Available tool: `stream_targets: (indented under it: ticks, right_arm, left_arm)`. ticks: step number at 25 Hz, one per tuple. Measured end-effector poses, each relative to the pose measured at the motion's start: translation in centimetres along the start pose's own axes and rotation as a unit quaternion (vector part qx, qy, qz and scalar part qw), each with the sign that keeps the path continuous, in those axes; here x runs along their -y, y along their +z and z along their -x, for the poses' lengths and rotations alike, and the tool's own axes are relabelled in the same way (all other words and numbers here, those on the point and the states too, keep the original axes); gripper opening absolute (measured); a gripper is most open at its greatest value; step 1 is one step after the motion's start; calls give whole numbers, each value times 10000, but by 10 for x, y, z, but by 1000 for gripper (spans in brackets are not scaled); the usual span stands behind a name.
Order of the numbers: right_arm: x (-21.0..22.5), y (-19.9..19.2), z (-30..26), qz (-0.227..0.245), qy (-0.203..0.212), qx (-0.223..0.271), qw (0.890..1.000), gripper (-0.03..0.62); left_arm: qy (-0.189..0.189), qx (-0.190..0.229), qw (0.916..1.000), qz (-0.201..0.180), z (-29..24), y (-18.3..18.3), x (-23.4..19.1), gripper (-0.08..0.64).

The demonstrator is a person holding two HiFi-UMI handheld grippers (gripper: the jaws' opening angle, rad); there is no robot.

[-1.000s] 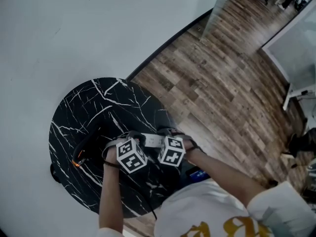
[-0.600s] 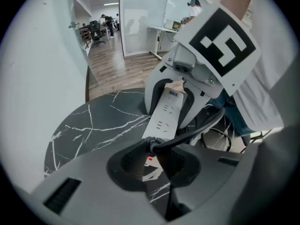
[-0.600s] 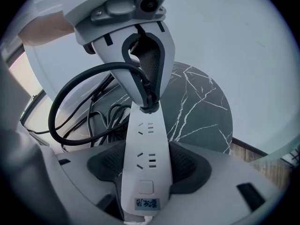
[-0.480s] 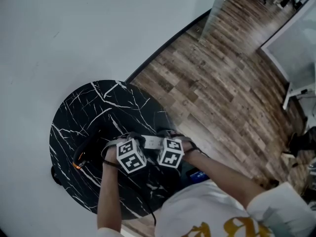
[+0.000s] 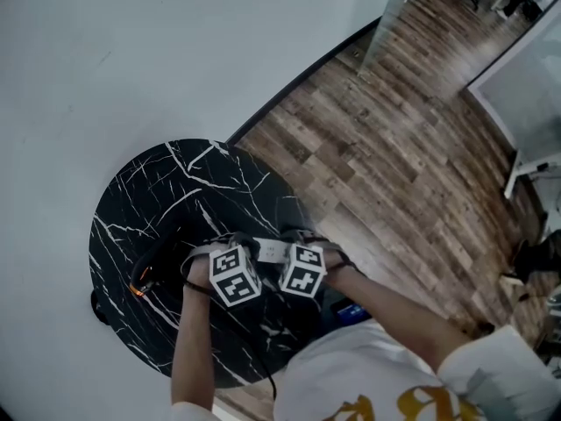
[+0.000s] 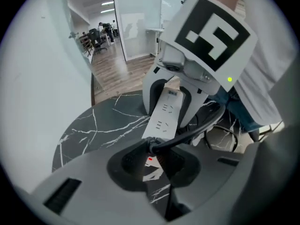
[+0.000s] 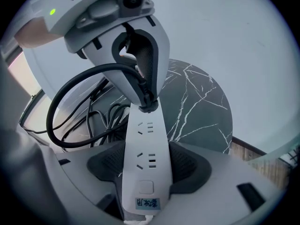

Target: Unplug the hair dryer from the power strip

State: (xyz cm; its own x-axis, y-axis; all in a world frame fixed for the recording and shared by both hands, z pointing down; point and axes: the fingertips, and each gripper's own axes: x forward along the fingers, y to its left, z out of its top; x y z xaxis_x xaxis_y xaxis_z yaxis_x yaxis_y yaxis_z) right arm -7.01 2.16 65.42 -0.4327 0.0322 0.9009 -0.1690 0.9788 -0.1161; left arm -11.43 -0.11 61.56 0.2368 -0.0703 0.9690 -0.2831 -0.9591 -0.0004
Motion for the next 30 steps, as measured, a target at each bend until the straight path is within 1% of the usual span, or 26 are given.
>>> stream_targets:
  ticks: [1,2,3,5,7,8,9,11,12,13,14,16,18,20,21,22,24,25,26,27,29,30]
  right_arm:
    - [0,0,0,43,1,-22,10000,270]
    - [0,0,-1,84,2,-31,10000,270]
    - [-1,0,-1,111,4,-34,9999,270]
    - [-1,-1,-1,114,7,-51,9999,270]
    - [-1,-1,-1,73,17,-60,10000,270]
    - [-1,-2,-1,39,18,-62,10000,268]
    - [0,-2,-1,8,16,-64,10000,270]
    - [0,-1,-1,-15,15,-45,10000,270]
    - [1,0,0,-8,13,-33,10000,270]
    - [1,0,0,8,5,-25,10000,270]
    - [1,0,0,28,-3,-15,10000,270]
    - [0,1,1,62,-6,5,10000,268]
    - [-1,1,0,69,0,11,10000,268]
    - [0,1,0,38,3,7,10000,268]
    - [0,1,0,1,4,-6,10000,268]
    - [0,1,0,-42,6,-23,10000,268]
    - [1,2,0,-79,6,-58,10000,269]
    - [1,2,0,-53,1,-74,10000,268]
    - [0,2,-1,-6,-5,-88,10000,269]
    - [0,1,-1,45,-11,-98,9999,269]
    - [0,0,-1,95,-13,-103,9999,268]
    - [0,0,-1,84,-8,-108,9999,268]
  left_arm:
    - [130,35,9999,8,0,-1,1,55]
    - [138,77,9998,106,0,-3,1,55]
    - [29,105,9996,267,-1,-4,2,55]
    - [-408,118,9967,689,-2,-4,1,57]
    - [-842,130,9911,1028,-1,-1,-1,63]
    - [-908,114,9903,1042,-1,1,-1,64]
    - [-827,78,9921,938,0,2,-1,64]
    - [-361,9,9975,605,2,2,-1,60]
    - [-116,10,9986,507,3,1,-1,60]
    - [51,33,9988,492,3,1,-1,58]
    - [108,59,9984,551,2,0,0,58]
    - [-34,57,9972,751,1,-1,0,58]
    - [-372,43,9946,967,0,-2,0,58]
    - [-744,91,9900,1198,0,-1,0,60]
    - [-803,101,9894,1204,1,1,-1,61]
    - [-709,80,9915,1092,2,2,-2,61]
    - [-233,-19,9971,723,4,2,-2,60]
    - [-41,-41,9980,632,4,0,-2,58]
    - [11,-26,9977,670,3,-2,0,58]
    - [-96,18,9966,818,2,-3,0,58]
    - [-577,116,9913,1181,2,-2,-2,58]
    - [-782,147,9888,1264,4,1,-5,60]
